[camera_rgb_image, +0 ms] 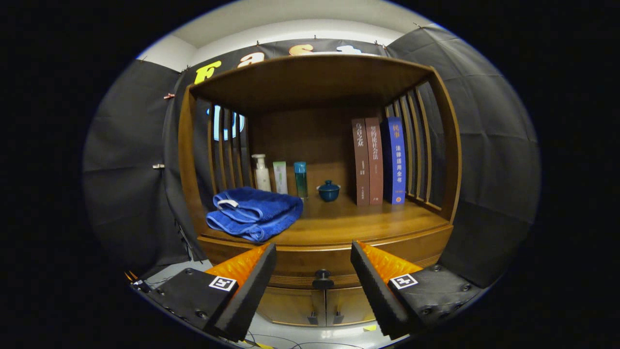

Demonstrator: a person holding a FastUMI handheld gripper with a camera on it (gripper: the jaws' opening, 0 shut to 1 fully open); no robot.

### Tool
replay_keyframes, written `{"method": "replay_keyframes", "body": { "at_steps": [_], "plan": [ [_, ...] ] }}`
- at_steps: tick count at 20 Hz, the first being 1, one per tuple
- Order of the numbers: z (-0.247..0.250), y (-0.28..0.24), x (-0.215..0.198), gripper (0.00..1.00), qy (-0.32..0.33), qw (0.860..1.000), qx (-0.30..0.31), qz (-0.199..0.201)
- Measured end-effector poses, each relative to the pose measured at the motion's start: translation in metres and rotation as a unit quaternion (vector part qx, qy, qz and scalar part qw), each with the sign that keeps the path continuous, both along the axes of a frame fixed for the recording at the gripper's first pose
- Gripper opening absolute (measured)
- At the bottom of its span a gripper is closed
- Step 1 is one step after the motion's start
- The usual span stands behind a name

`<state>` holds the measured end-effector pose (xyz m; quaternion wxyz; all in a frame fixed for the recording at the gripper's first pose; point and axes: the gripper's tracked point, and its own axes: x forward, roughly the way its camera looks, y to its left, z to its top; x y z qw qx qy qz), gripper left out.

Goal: Pull open the drawer, take out the items inside it, and place them on the countertop above the cabinet.

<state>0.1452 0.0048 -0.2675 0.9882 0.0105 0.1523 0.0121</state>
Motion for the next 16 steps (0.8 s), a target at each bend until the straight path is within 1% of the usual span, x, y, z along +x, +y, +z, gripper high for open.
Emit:
{"method": "replay_keyframes", "body": {
  "at_steps": [3, 5, 9, 11, 12, 15, 16],
  "plan": [
    [-0.035, -0.004, 0.010, 0.99, 0.024, 1.000, -0.006, -0.002],
    [-0.058, -0.007, 0.015, 0.99, 0.046, 0.999, 0.005, -0.005],
    [-0.081, -0.018, 0.025, 0.99, 0.075, 0.997, 0.017, -0.025],
    [-0.093, -0.021, 0.025, 0.92, 0.089, 0.995, 0.019, -0.028],
    [-0.099, -0.021, 0.025, 0.84, 0.097, 0.995, 0.017, -0.029],
    [-0.119, -0.021, 0.028, 0.74, 0.116, 0.993, 0.010, -0.027],
    [-0.124, -0.021, 0.028, 0.67, 0.121, 0.992, 0.007, -0.026]
  ]
}}
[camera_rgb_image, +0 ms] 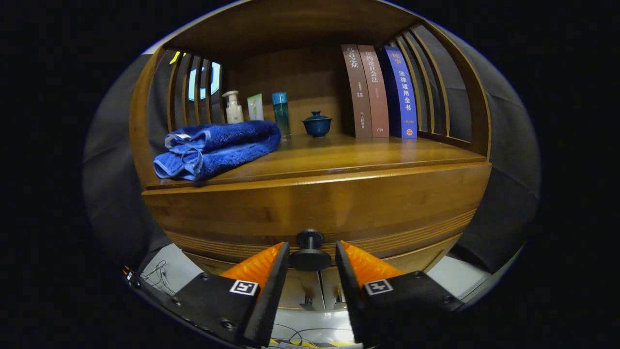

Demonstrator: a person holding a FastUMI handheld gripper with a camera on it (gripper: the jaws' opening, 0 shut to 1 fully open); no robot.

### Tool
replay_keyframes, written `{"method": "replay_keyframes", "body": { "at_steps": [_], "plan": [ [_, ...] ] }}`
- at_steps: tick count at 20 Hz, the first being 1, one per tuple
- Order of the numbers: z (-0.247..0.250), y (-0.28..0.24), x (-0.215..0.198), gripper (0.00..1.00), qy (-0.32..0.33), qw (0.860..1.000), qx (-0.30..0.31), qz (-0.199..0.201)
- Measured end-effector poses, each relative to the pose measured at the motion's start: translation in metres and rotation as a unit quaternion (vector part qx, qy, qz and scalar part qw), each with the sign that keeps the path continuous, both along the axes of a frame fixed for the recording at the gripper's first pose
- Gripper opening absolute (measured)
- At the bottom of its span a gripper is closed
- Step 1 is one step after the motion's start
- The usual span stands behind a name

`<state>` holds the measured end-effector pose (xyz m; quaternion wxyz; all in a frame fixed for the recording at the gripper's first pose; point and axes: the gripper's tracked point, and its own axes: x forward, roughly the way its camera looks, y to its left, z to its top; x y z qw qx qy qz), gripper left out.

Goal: Pull open the drawer, take out the items inside it, and place them on the countertop above the cabinet.

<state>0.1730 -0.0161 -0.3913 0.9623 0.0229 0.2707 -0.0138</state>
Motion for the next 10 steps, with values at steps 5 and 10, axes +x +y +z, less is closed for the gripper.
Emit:
{"method": "replay_keyframes", "body": {
  "at_steps": [5, 10],
  "plan": [
    [-0.0030, 0.0024, 0.0001, 0.45, 0.000, 1.000, -0.008, -0.003],
    [-0.0071, 0.0017, 0.0008, 0.33, 0.006, 1.000, -0.016, 0.003]
  ]
}}
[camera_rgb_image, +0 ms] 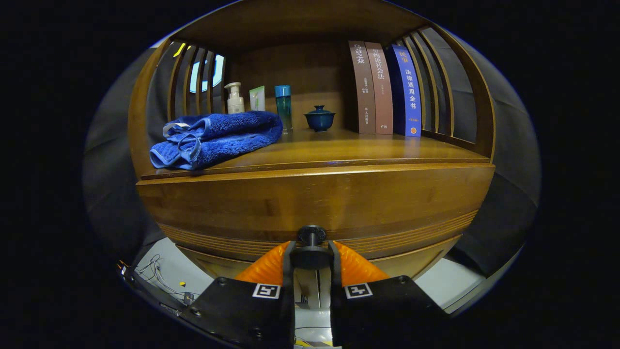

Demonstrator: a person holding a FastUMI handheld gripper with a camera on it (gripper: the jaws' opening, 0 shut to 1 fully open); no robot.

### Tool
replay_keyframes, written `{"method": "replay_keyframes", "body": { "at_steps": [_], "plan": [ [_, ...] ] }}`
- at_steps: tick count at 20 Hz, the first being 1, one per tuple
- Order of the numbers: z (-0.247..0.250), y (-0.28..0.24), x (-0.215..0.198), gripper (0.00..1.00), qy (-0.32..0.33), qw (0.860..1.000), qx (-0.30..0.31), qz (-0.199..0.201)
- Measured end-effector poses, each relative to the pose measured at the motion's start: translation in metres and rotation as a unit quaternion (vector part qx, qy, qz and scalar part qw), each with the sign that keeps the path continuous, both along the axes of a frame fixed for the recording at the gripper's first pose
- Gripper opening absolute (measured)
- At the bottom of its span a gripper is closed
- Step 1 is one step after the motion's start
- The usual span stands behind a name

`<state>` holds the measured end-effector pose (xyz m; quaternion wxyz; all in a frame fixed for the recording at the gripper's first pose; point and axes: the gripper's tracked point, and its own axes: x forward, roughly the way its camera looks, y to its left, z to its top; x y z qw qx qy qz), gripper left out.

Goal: Pull open the drawer, take out the items inside it, and place them on the countertop above the cabinet.

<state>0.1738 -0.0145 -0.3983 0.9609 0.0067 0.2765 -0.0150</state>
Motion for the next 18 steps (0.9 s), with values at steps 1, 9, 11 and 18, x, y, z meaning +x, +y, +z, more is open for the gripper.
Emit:
{"method": "replay_keyframes", "body": {
  "at_steps": [1, 9, 11, 18],
  "plan": [
    [0.000, 0.000, -0.001, 0.33, 0.002, 1.000, 0.000, 0.000],
    [0.008, 0.000, -0.043, 0.33, 0.015, 1.000, -0.002, -0.001],
    [0.011, 0.001, -0.058, 0.33, 0.016, 1.000, -0.004, 0.002],
    [0.021, 0.001, -0.117, 0.33, 0.031, 0.999, -0.009, 0.003]
  ]
}}
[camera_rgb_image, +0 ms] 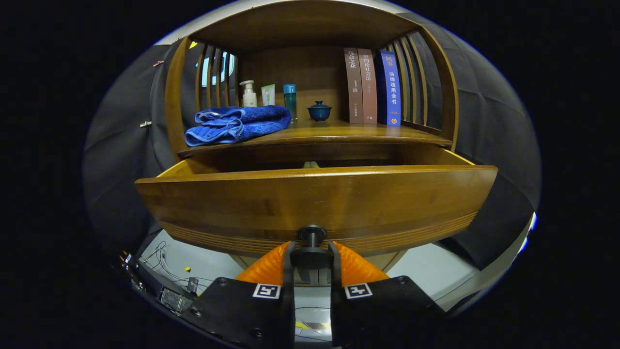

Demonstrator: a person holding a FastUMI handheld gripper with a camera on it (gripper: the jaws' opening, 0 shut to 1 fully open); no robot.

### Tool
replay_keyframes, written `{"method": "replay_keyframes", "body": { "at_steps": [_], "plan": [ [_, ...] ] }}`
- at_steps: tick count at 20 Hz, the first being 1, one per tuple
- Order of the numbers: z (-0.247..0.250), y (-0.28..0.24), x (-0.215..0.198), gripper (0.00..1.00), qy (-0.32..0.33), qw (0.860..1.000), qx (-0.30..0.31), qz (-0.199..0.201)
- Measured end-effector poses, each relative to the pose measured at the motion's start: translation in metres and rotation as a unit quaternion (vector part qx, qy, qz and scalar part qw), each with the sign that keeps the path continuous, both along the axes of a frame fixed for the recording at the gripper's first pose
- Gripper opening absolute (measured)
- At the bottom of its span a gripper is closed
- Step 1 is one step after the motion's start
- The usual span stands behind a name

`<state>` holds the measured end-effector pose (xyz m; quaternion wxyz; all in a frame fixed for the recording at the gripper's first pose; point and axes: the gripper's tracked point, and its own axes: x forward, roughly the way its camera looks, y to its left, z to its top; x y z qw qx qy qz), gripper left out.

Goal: Pull open the drawer, take out the items inside it, and place them on the countertop above the cabinet.

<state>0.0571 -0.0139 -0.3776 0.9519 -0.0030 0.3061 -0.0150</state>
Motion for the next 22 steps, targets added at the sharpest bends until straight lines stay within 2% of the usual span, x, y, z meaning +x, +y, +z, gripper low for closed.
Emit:
{"method": "replay_keyframes", "body": {
  "at_steps": [9, 19, 21, 22],
  "plan": [
    [-0.001, 0.002, -0.056, 0.33, 0.016, 1.000, 0.013, -0.003],
    [-0.001, 0.004, -0.072, 0.33, 0.020, 1.000, 0.017, 0.001],
    [0.003, 0.007, -0.077, 0.38, 0.030, 0.999, 0.035, 0.002],
    [0.014, 0.009, -0.079, 0.46, 0.019, 0.999, 0.046, 0.000]
  ]
}}
